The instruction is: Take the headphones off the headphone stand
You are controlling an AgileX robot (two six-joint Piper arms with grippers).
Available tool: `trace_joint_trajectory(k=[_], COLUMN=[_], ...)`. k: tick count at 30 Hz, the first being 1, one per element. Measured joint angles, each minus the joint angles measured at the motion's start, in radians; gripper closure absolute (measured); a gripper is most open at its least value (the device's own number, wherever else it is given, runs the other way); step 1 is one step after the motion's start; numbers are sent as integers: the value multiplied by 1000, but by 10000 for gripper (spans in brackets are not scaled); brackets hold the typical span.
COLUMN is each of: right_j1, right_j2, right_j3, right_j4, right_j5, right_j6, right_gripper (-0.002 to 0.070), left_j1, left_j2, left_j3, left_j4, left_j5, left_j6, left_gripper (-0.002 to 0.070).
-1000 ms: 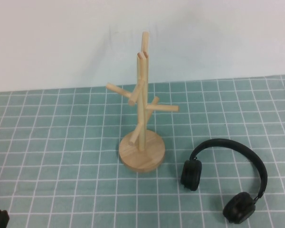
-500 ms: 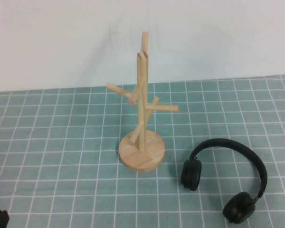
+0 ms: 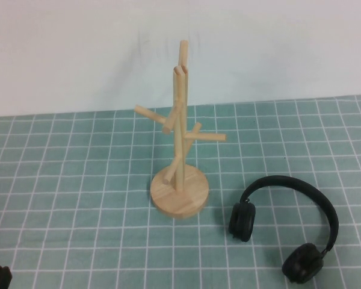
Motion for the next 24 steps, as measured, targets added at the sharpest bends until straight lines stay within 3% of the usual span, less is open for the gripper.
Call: trace_joint_trajectory(k=[9,13,21,24], right_j1=[0,-16,-326,-402], right_j2=[-1,11,92,63], right_j3=[0,11,131,208], right_j4=[-29,6,515,618], right_j5=[34,-74,-385,-469], right_j6=[-8,-47,-467,-549], right_gripper=[682,682,682,682], left_j1=[0,0,0,0], left_j2=[0,0,0,0], left_j3=[0,0,0,0], left_j4=[0,0,0,0], left_j5=[0,0,0,0], left_j6=[0,0,0,0], left_gripper=[680,680,680,680])
